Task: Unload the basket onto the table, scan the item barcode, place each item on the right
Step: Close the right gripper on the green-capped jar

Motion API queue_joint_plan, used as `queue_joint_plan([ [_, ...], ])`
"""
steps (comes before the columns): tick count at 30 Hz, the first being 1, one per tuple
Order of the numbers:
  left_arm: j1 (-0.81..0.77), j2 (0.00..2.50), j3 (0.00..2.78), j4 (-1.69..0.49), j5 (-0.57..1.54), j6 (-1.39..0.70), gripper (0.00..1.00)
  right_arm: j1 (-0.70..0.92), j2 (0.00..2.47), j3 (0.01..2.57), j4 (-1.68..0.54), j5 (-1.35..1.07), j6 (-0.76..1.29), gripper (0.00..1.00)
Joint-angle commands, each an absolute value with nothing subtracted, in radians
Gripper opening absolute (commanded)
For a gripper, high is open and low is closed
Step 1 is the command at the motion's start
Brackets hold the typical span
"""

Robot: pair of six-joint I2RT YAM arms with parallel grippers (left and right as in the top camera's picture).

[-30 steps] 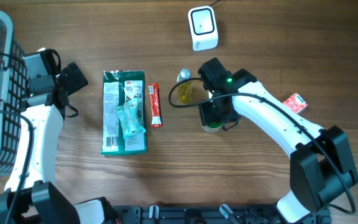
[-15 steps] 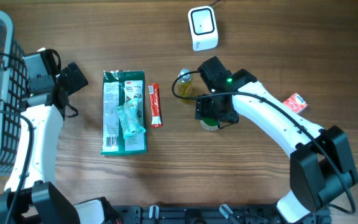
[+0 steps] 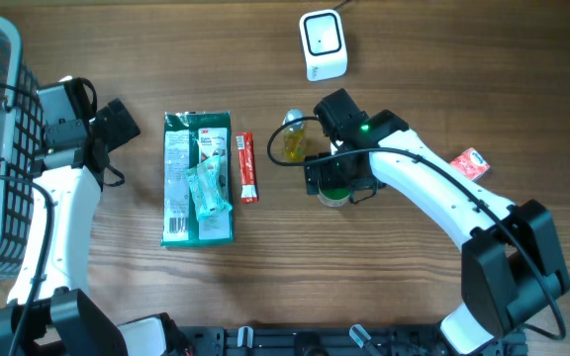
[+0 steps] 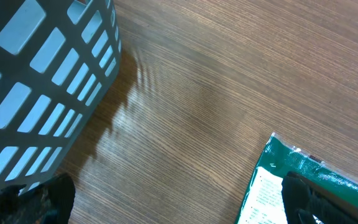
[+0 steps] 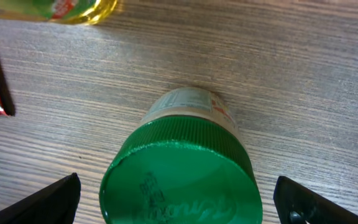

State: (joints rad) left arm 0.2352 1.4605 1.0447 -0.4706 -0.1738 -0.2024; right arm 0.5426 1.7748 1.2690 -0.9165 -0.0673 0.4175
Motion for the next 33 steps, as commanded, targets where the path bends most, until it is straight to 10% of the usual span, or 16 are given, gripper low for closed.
queue_joint_plan([
  [1,0.240,1.448,1.056,-0.468,-0.172,-0.190,1.00,0.553,1.779,1.267,-0.903,-0.068,0.422,1.00],
  [33,0.240,1.448,1.056,-0.468,-0.172,-0.190,1.00,0.565,1.785,1.227,-0.925,0.082,0.445,0.93],
])
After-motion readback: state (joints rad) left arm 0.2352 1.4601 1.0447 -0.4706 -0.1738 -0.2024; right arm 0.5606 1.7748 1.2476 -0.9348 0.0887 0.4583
